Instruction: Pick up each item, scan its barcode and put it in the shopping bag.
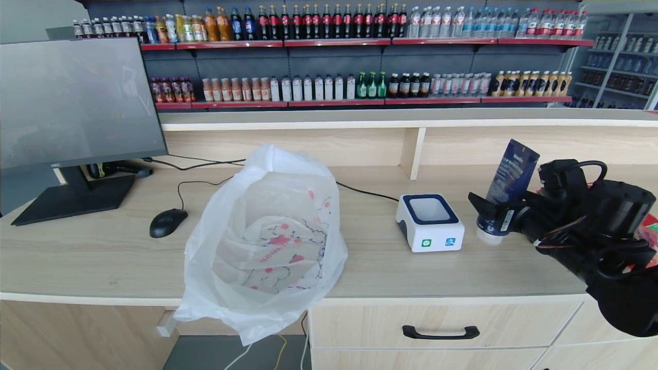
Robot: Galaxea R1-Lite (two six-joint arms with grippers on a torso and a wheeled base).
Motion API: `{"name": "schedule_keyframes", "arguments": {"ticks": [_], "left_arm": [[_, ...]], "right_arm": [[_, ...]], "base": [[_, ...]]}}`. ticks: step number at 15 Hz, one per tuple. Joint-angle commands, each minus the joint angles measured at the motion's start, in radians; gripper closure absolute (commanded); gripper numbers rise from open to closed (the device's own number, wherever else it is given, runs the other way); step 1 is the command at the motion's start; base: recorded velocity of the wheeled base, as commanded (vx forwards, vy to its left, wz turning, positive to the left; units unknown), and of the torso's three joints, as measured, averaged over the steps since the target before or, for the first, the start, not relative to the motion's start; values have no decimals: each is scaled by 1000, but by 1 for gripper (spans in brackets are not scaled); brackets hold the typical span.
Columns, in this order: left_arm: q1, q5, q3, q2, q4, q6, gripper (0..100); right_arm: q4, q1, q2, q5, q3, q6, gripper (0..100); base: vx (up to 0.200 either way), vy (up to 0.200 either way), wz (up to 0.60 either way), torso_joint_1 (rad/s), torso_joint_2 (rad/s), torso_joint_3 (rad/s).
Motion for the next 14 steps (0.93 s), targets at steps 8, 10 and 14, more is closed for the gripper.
{"name": "schedule_keyframes", "arguments": {"ticks": [8,10,14], "left_arm": [[0,0,0,0,0,0,0],[0,0,0,0,0,0,0],[0,0,0,0,0,0,0]], "right_arm": [[-13,3,53,0,-11,-14,0],[-59,0,89,0,-14,-28,0],[-70,-2,93,0,-14,-28,0]], "base": [[0,0,0,0,0,0],[0,0,0,0,0,0],[0,0,0,0,0,0]]}}
